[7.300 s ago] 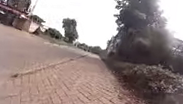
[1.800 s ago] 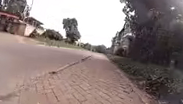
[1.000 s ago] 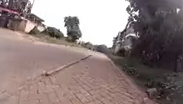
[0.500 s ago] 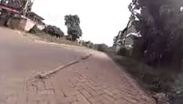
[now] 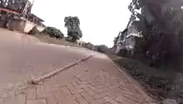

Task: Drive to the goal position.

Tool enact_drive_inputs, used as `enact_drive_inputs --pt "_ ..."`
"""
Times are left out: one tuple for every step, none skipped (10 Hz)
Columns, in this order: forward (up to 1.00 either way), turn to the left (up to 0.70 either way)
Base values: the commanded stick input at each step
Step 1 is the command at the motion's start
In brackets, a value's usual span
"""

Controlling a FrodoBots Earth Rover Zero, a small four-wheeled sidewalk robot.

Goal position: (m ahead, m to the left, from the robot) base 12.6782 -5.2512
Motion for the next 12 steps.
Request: enact_drive_inputs --pt "0.5 -0.5" --pt "0.5 -0.5" --pt "0.5 -0.5" --pt "0.5 -0.5" --pt "0.5 0.0" --pt "0.5 0.0" --pt "0.5 0.0" --pt "0.5 0.0" --pt "0.5 0.0" --pt "0.5 0.0" --pt "0.5 0.0" --pt "0.5 0.0"
